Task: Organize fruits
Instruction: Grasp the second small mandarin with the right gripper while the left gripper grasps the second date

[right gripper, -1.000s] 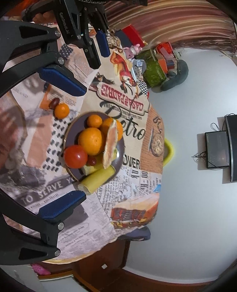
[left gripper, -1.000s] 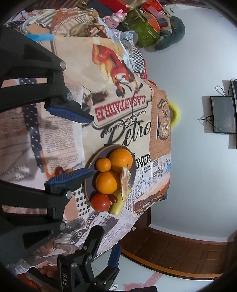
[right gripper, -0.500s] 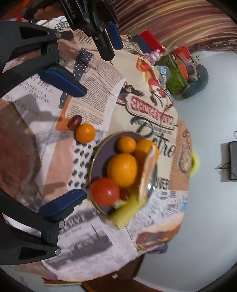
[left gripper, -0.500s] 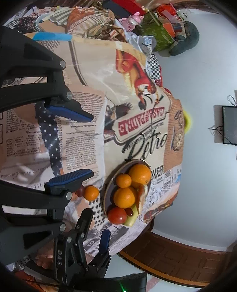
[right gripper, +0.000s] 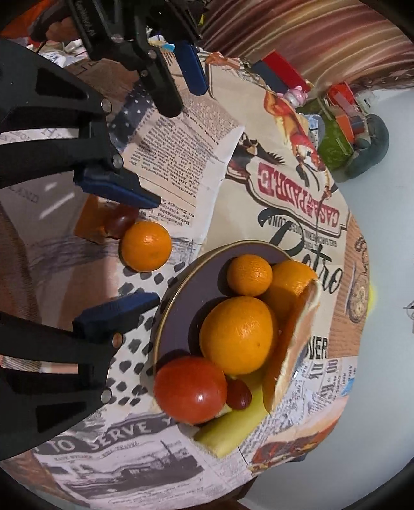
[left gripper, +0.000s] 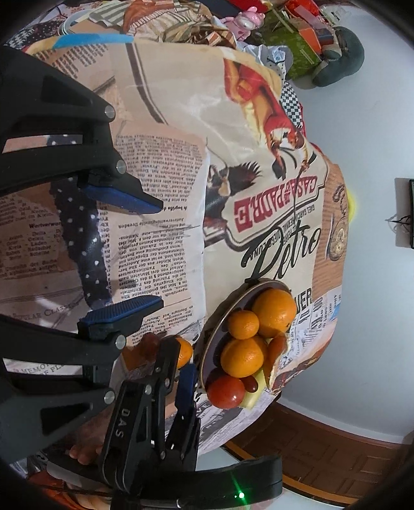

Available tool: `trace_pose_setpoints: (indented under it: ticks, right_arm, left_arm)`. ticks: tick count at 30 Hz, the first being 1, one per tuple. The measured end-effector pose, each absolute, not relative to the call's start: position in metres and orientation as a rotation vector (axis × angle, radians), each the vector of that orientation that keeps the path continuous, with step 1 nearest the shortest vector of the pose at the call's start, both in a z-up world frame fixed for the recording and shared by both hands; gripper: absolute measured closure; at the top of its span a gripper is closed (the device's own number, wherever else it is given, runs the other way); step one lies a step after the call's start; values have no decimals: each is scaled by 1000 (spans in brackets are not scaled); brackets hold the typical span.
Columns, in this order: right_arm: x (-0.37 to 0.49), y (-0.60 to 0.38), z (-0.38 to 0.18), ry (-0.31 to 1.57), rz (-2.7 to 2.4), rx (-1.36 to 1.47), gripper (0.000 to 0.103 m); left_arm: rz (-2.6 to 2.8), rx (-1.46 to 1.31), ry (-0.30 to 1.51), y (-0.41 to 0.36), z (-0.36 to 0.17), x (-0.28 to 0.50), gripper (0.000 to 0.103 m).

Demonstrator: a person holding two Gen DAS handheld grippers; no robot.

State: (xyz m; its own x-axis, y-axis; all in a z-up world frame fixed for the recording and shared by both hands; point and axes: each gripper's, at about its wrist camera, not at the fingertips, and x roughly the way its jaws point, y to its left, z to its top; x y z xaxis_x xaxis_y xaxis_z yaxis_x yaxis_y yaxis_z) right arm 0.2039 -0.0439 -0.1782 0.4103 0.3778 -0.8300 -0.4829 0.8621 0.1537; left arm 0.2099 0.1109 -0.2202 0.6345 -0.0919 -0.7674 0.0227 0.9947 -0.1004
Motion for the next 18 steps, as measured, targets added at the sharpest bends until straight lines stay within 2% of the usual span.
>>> trace_pose_setpoints:
  ticks: [2,3,18]
  right_arm:
    - [206,-44,-182,1028,560,-109,70]
    - [206,-44,-182,1029,568,-99,71]
    - [189,-92,-150,938,505,-111,71]
  left_arm:
    - [-73,-87,890,109,-223,213,50]
    - [-77,-87,894,108,-224,215,50]
    - [-171,-64,935,60,-231,229,50]
